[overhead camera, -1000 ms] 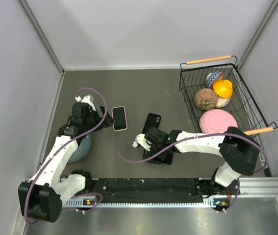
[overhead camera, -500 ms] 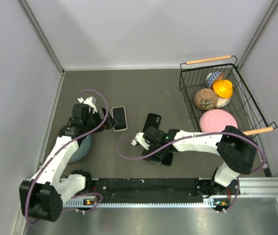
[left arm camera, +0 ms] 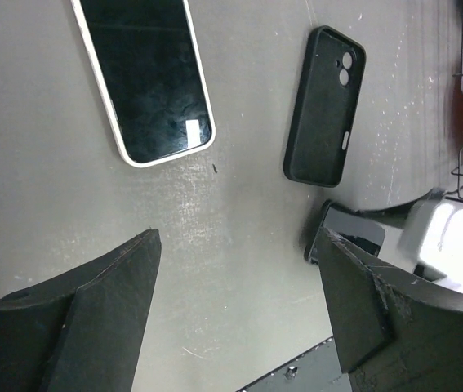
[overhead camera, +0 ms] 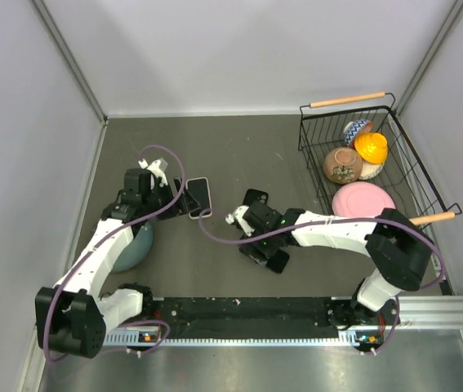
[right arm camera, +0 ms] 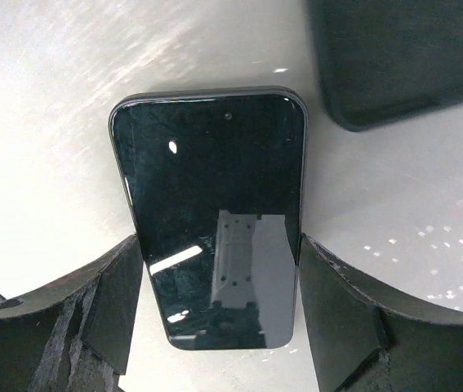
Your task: Put the phone into the phone case
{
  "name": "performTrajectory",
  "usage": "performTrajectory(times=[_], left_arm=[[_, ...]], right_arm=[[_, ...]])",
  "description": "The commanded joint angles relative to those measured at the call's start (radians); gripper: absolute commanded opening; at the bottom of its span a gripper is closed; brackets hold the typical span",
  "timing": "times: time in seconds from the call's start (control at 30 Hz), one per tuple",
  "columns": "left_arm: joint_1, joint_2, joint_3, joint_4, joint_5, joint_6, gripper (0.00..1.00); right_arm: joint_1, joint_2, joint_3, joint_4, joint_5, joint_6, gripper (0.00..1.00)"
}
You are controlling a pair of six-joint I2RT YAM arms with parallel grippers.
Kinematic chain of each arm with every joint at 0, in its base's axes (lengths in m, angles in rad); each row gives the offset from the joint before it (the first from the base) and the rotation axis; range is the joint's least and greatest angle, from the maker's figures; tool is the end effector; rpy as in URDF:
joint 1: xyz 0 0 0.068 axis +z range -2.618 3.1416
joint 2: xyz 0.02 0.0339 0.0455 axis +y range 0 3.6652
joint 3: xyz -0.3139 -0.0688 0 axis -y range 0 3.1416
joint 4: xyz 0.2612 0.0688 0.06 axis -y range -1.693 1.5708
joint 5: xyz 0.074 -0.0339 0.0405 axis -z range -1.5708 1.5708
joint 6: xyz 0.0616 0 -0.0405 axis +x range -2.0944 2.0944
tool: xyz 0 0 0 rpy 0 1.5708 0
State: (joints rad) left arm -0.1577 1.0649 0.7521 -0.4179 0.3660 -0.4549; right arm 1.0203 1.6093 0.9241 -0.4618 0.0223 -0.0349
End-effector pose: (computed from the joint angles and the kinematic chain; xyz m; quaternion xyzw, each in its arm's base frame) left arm 0.2265 -0.0583 0.2770 -0.0595 0.8989 -0.2793 0.3322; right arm 0.1728 0.2789 0.1847 -0.4901 0.8458 0.0899 0.1904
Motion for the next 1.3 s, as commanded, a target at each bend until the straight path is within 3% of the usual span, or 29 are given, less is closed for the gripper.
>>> performTrajectory(times=[0.0, 0.33, 0.57, 0.9, 1.27], left_arm=[[0.0, 0.047, 0.033, 0.057, 0.082, -0.016, 0.79], [-0.1, 0.223, 0.101, 0.128, 0.042, -0.025, 0.69], [-0.213, 0.377, 0.154, 0.218, -0.012, -0.076, 0.55], [-0.31, 0.592, 0.227, 0.312, -0.028, -0.14, 0.5], [-0.375, 0.744, 0.335, 0.269, -0.098, -0.097, 0.45]], right_arm=[[-0.09, -0.113, 0.006, 0.054, -0.013, 0.168, 0.44], [-0.198, -0.226, 0.005, 0.054, -0.009, 0.332, 0.41], [-0.279, -0.264, 0.024, 0.045, 0.033, 0.418, 0.38], [-0.307, -0.348, 0.019, 0.063, 0.056, 0.472, 0.37], [-0.307, -0.419, -0.027, 0.066, 0.053, 0.51, 0.36]])
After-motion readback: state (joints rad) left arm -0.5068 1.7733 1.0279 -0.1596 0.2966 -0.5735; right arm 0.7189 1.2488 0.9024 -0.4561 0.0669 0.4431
